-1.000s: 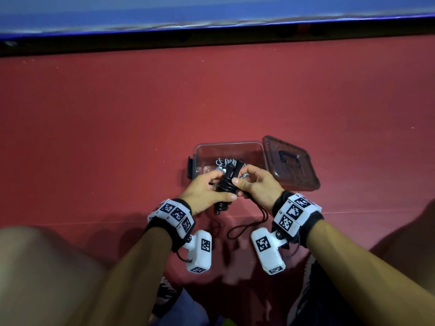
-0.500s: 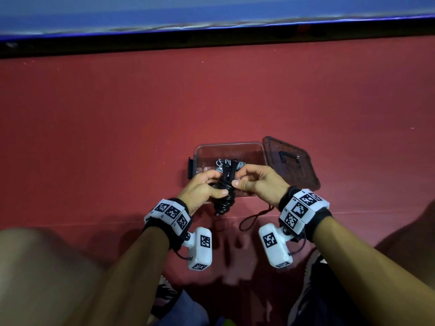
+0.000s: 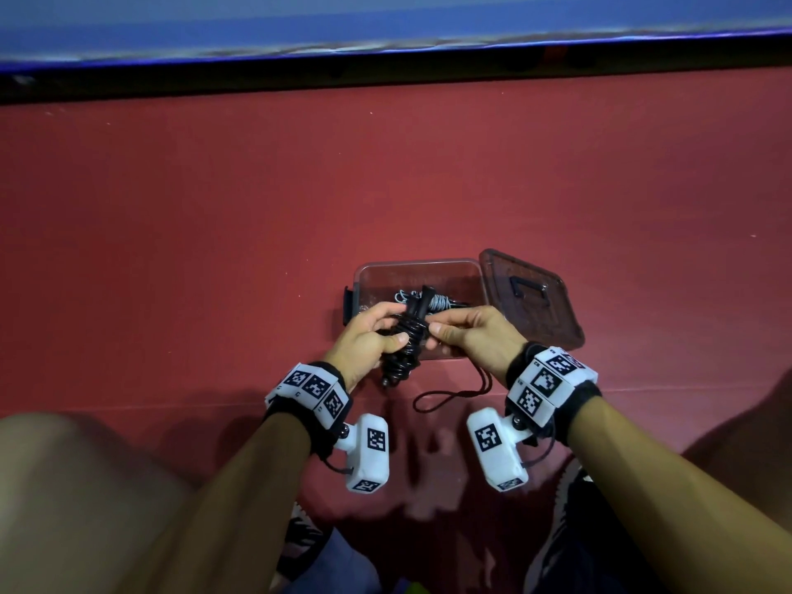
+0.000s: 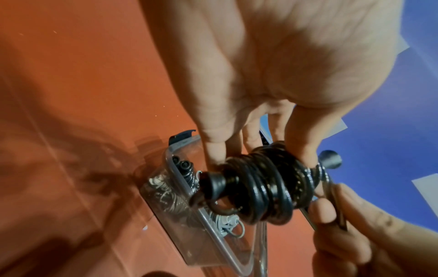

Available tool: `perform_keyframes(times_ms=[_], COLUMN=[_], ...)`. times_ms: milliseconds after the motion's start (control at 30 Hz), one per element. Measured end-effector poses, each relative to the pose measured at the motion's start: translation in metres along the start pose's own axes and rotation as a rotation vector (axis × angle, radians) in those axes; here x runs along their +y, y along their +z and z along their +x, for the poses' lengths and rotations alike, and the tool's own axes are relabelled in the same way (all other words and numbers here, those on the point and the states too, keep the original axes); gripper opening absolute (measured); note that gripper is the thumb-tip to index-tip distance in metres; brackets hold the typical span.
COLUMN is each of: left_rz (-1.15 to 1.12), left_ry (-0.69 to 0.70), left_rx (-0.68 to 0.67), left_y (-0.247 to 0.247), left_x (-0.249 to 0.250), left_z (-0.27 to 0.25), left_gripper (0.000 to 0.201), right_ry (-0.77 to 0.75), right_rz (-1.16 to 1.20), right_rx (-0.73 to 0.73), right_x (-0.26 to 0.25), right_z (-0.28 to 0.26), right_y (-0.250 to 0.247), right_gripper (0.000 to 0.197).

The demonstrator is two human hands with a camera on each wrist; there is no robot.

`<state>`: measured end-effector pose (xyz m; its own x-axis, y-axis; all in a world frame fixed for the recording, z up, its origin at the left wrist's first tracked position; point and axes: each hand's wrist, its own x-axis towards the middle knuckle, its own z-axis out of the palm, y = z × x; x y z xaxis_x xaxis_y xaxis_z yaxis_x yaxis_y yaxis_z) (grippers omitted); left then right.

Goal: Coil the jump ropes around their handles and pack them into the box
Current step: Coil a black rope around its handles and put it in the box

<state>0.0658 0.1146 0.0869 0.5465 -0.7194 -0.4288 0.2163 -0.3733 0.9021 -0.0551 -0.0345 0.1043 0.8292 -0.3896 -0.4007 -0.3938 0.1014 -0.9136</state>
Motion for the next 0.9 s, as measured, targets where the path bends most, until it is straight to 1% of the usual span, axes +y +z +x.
perform_keyframes(times_ms=[100, 167, 267, 433, 533, 633, 667, 733, 800, 833, 867, 900], left_rz=[-0.055, -0.048, 0.053, 0.103, 0.136, 0.160, 0.159, 0.177, 0.154, 0.116, 0.084, 0.064], left_ry=[-0.017, 0.000, 0.076, 0.168, 0.180, 0.154, 0.135, 0.109, 0.096, 0.083, 0.073, 0.064], left_rx=[-0.014, -0.064, -0.128, -0.100, -0.060, 0.007, 0.025, 0.051, 0.024, 0.004, -0.012, -0.012], left_y=[0.0000, 0.0002, 0.0024, 0.0023, 0.0021, 0.0009, -0.0004, -0.0034, -0.0050, -0.0055, -0.0055, -0.0054], left_x=[-0.0002, -0.0003, -0.0018, -0.0022, -0.0022, -0.0055, -0.0064, -0.0078, -0.0050, -0.0042, -0.0027, -0.0022], left_z=[-0.0002, -0.0013, -0.0018, 0.0023, 0.0021, 0.0036, 0.0043, 0.0049, 0.0023, 0.0019, 0.0006, 0.0006], left_gripper=[0.039, 0.038, 0.052, 0.053, 0.056, 0.067, 0.065, 0.052, 0.038, 0.034, 0.034, 0.039], right_ry=[0.019, 0.013, -0.014, -0.038, -0.078, -0.078, -0.067, -0.052, -0.065, -0.070, -0.079, -0.082], right_rz=[0.037, 0.026, 0.017, 0.029, -0.033, -0.037, -0.033, -0.061, -0.084, -0.080, -0.073, -0.061], right_rx=[-0.022, -0.027, -0.012, 0.026, 0.046, 0.039, 0.035, 0.039, 0.059, 0.071, 0.084, 0.099], right_x=[0.0001, -0.0006, -0.0033, -0.0033, -0.0050, -0.0064, -0.0050, -0.0042, -0.0046, -0.0056, -0.0058, -0.0067], right_z=[0.0005, 0.0000, -0.0025, -0.0041, -0.0057, -0.0069, -0.0063, -0.0064, -0.0063, -0.0065, -0.0063, -0.0056], right_y=[-0.0003, -0.0002, 0.0012, 0.0038, 0.0027, 0.0027, 0.0024, 0.0021, 0.0010, 0.0006, 0.0003, 0.0008], right_gripper=[0.017, 0.016, 0.012, 0.012, 0.012, 0.018, 0.020, 0.020, 0.018, 0.016, 0.015, 0.017])
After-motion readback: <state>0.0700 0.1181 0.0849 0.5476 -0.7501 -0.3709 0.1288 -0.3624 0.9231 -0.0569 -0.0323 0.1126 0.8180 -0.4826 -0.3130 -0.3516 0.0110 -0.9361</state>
